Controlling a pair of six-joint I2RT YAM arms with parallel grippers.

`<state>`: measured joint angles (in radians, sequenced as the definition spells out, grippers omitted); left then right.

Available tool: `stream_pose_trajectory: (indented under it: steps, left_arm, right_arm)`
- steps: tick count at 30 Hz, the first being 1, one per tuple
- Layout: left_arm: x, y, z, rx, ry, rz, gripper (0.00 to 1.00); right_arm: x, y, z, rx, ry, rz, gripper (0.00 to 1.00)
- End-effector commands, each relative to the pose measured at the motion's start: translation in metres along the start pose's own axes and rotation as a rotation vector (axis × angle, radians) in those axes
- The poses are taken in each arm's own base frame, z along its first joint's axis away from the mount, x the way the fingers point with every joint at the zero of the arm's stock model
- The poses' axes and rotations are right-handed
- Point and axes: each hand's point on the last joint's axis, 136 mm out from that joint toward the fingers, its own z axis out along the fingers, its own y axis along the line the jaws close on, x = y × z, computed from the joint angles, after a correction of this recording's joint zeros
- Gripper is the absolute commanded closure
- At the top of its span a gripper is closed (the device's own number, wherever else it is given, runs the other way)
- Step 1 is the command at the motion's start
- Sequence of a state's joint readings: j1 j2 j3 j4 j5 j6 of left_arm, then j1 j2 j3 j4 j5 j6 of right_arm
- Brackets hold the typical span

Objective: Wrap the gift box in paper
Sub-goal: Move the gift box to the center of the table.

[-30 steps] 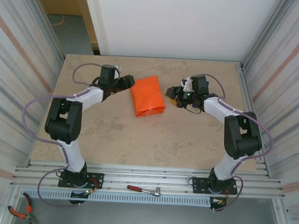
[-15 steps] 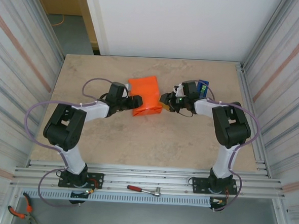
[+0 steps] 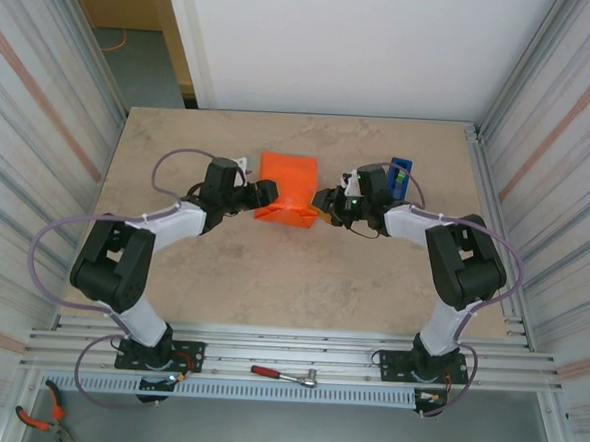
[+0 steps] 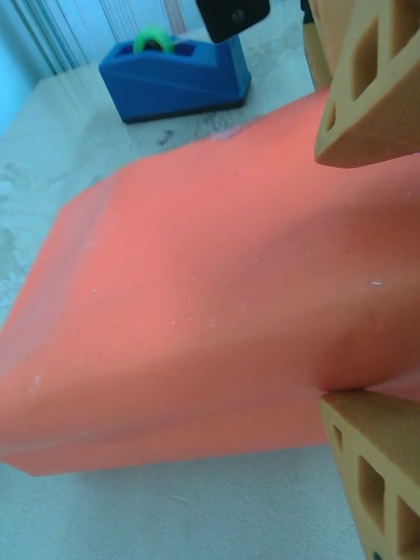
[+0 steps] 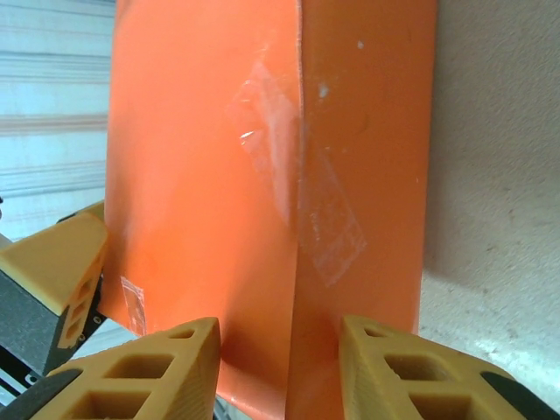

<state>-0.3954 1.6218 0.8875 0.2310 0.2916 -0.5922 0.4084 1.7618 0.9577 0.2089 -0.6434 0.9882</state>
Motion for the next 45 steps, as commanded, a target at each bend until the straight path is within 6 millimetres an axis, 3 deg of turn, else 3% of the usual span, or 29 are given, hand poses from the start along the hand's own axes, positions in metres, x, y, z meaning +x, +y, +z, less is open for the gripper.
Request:
stream_pose_trajectory:
  steps: [1,12,21,28,35,39,45]
  left_arm:
    - [0.015,-0.025,-0.009,0.114,0.038,-0.016,0.32]
    - [0.034,-0.017,-0.014,0.098,0.045,-0.044,0.33]
    - [0.049,-0.007,-0.010,0.096,0.064,-0.060,0.34]
    - [0.075,0.000,-0.016,0.098,0.095,-0.081,0.34]
    - [0.100,0.009,-0.025,0.079,0.123,-0.098,0.34]
    - [0.088,0.011,-0.031,0.051,0.088,-0.076,0.31]
    - [0.029,0.020,-0.046,-0.002,-0.027,-0.054,0.25]
  right_arm:
    - [0.008,0.016,-0.004,-0.035,-0.009,-0.024,0.60]
    - [0.020,-0.008,0.001,-0.007,-0.006,0.026,0.59]
    - [0.031,-0.016,0.008,0.000,0.018,0.041,0.60]
    - [0.056,-0.029,0.011,0.029,0.050,0.049,0.62]
    - [0.086,-0.057,0.008,0.083,0.070,0.090,0.63]
    - [0.084,-0.056,0.003,0.086,0.064,0.086,0.58]
    - [0.049,-0.031,-0.016,0.082,0.002,0.020,0.33]
